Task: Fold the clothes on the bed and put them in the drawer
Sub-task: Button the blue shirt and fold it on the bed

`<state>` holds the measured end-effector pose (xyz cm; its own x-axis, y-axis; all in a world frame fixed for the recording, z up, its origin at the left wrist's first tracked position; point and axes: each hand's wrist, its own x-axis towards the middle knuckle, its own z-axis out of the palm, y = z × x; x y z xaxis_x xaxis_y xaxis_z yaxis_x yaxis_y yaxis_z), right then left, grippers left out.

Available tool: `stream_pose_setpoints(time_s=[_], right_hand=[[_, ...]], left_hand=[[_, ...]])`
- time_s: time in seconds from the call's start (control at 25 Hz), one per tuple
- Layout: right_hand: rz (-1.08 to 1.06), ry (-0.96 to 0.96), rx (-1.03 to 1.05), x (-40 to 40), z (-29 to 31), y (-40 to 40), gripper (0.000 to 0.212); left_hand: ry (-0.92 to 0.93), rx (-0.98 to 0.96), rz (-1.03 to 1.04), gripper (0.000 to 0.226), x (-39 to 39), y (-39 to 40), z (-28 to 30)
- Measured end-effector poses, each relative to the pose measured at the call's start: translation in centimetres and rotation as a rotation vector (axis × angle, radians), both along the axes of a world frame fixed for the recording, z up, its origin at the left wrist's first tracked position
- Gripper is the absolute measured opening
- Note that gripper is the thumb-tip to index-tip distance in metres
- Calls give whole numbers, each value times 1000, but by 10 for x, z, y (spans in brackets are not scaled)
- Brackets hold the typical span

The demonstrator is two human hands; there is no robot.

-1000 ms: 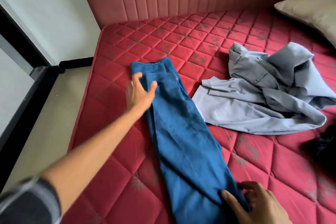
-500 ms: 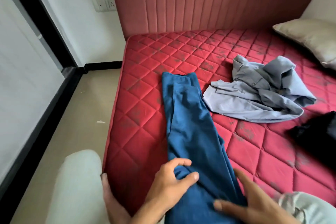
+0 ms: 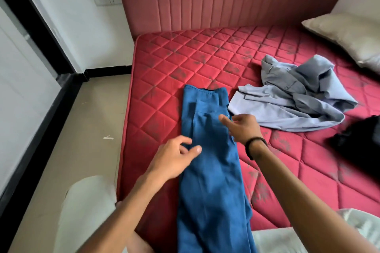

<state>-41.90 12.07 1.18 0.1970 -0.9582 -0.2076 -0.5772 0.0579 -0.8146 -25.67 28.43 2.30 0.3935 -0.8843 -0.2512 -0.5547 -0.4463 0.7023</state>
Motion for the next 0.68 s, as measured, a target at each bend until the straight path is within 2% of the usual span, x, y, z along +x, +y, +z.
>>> stream_pose_setpoints(time_s=[0.08, 0.16, 0.24, 0.28, 0.32, 0.36, 0.4, 0.44, 0.52, 0.56, 0.6, 0.64, 0.68], right_hand=[[-113, 89, 73, 27, -16, -45, 57], [-117, 49, 123, 40, -29, -70, 42], [-79, -200, 219, 46, -37, -86, 20], [-44, -373, 291, 48, -36, -91, 15], [-2, -491, 330, 48, -35, -94, 13], [22, -492, 306, 48, -39, -100, 12], [11, -332, 209, 47, -46, -110, 12], [-2, -80, 74, 46, -57, -119, 11], [-33, 332, -124, 46, -70, -125, 19], [-32, 396, -131, 47, -74, -126, 32], [-40, 403, -95, 47, -74, -127, 46], [-44, 357, -27, 48, -72, -129, 52], [-47, 243, 66, 49, -70, -135, 50]], left_hand=[[90, -67, 116, 42, 19, -49, -19], [232, -89, 289, 51, 43, -92, -42], [365, -74, 439, 71, 71, -135, -68], [429, -69, 486, 73, 83, -156, -82], [504, -65, 508, 67, 91, -173, -89], [576, -64, 511, 60, 96, -190, -94], [615, -63, 504, 62, 100, -205, -94], [629, -47, 490, 75, 103, -219, -95], [619, -18, 438, 119, 111, -248, -103], [624, -13, 401, 131, 116, -260, -110], [625, 4, 361, 134, 122, -272, -119], [637, 30, 317, 129, 126, -278, -124], [663, 43, 274, 112, 126, -279, -123]])
